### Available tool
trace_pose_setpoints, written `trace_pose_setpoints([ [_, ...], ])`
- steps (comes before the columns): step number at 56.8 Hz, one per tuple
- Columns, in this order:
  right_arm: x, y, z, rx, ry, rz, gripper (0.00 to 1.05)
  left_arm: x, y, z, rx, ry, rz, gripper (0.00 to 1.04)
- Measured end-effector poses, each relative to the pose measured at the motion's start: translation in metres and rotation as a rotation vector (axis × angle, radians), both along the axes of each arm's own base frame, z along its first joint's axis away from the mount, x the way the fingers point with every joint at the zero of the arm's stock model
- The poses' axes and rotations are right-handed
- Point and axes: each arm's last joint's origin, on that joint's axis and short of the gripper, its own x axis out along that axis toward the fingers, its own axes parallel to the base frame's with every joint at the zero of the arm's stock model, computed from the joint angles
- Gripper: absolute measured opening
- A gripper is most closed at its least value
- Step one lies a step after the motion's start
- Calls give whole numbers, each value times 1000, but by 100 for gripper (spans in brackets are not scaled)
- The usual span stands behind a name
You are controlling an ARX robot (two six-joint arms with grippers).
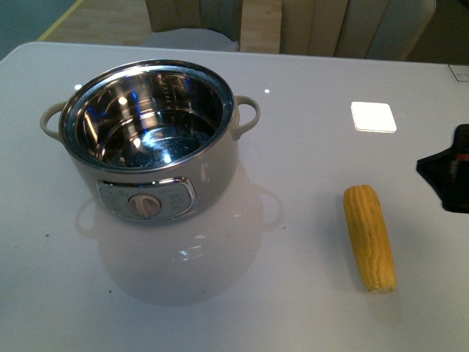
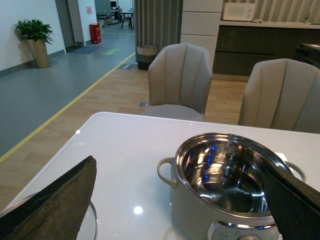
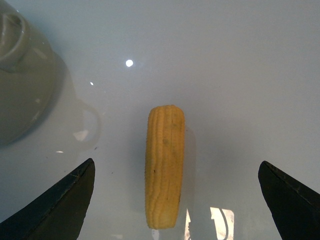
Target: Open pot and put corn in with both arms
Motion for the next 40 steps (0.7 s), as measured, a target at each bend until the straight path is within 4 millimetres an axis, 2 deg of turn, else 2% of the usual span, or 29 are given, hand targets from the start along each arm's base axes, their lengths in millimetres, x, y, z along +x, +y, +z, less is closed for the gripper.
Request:
trace_pose_setpoints([
  [11, 27, 7, -29, -62, 59, 39, 96, 0, 0, 0, 0, 0, 0, 98],
  [23, 48, 12, -50, -99, 87, 38, 96, 0, 0, 0, 0, 0, 0, 98],
  [40, 63, 23, -80, -104, 168, 56, 96, 0, 0, 0, 0, 0, 0, 98],
])
